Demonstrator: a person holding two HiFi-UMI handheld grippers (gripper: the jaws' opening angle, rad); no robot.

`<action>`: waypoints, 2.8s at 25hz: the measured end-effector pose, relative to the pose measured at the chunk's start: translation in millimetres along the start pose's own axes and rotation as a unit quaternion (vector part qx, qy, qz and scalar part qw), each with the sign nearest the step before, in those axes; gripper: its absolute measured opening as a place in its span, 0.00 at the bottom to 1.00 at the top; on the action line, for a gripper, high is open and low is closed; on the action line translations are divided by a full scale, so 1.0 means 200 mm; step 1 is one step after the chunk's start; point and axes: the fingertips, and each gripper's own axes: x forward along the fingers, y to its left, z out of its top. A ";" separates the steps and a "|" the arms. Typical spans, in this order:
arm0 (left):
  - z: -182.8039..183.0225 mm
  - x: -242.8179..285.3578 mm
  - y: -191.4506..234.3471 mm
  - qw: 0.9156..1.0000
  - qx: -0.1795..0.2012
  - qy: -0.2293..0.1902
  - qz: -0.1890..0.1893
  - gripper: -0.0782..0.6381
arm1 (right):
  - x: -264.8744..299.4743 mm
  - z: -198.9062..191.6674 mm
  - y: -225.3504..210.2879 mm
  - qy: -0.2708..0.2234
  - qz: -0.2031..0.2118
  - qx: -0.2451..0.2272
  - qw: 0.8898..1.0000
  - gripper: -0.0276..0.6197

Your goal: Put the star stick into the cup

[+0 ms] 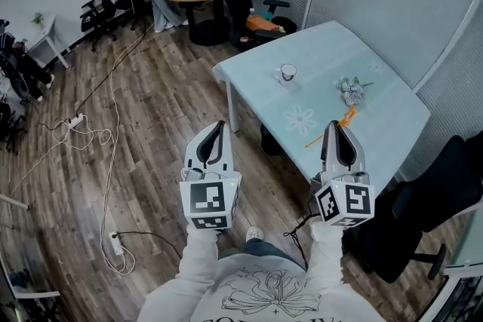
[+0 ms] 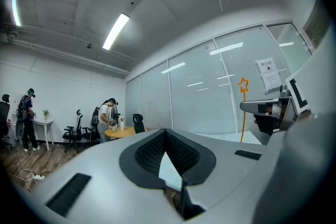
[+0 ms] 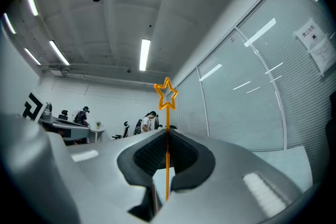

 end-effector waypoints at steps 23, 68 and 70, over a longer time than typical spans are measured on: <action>-0.17 0.93 0.20 0.999 -0.009 0.031 0.012 0.12 | 0.88 -0.28 -0.31 0.015 0.001 0.017 1.000 0.07; -0.73 2.57 0.29 0.983 -0.016 0.143 -0.116 0.12 | 2.26 -1.20 -0.80 0.142 -0.051 0.052 0.987 0.07; -0.79 2.59 0.28 0.981 -0.017 0.154 -0.115 0.12 | 2.28 -1.26 -0.82 0.152 -0.050 0.059 0.985 0.07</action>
